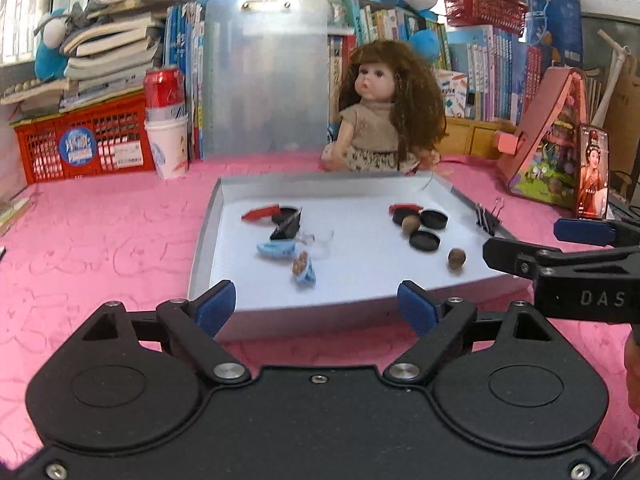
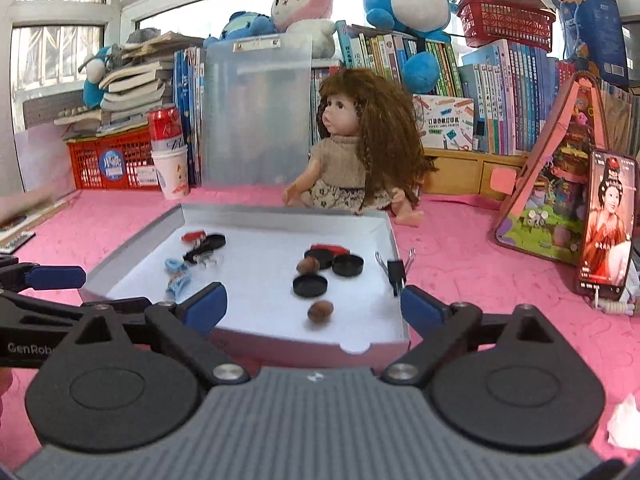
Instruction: Organize rigid objects
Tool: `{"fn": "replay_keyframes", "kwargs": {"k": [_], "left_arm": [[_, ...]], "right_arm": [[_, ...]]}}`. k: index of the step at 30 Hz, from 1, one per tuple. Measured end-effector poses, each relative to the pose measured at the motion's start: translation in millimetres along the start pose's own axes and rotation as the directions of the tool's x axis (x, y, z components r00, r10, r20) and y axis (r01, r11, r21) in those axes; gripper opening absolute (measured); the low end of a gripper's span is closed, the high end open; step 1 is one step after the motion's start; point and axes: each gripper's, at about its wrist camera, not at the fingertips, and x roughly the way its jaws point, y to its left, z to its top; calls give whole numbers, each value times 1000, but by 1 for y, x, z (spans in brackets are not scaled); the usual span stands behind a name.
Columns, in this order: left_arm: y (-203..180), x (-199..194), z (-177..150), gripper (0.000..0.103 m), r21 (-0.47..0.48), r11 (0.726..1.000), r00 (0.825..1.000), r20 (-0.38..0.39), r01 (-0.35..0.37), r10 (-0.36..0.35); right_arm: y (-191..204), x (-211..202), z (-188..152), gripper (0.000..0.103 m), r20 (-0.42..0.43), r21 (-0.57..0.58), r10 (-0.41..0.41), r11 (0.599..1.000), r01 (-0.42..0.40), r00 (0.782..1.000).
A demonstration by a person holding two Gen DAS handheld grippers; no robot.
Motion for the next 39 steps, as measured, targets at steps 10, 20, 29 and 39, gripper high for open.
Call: {"fn": "replay_keyframes", "kwargs": {"k": [10, 20, 29, 39], "left_arm": [[6, 10, -14, 87, -14, 1000, 999, -38, -15, 14], [13, 25, -14, 87, -40, 998, 997, -68, -38, 35], [19, 40, -6, 87, -72, 996, 995, -93, -48, 41], [13, 52, -6, 88, -51, 997, 991, -123, -61, 55]], "right_arm": [[0, 7, -18, 98, -63, 0, -18, 1000, 18, 998], [2, 17, -21, 98, -104, 8, -23, 1000, 24, 994], [1, 30, -17, 98, -123, 28, -32, 999, 36, 992], [0, 43, -18, 100, -151, 37, -45, 998, 51, 987]]}}
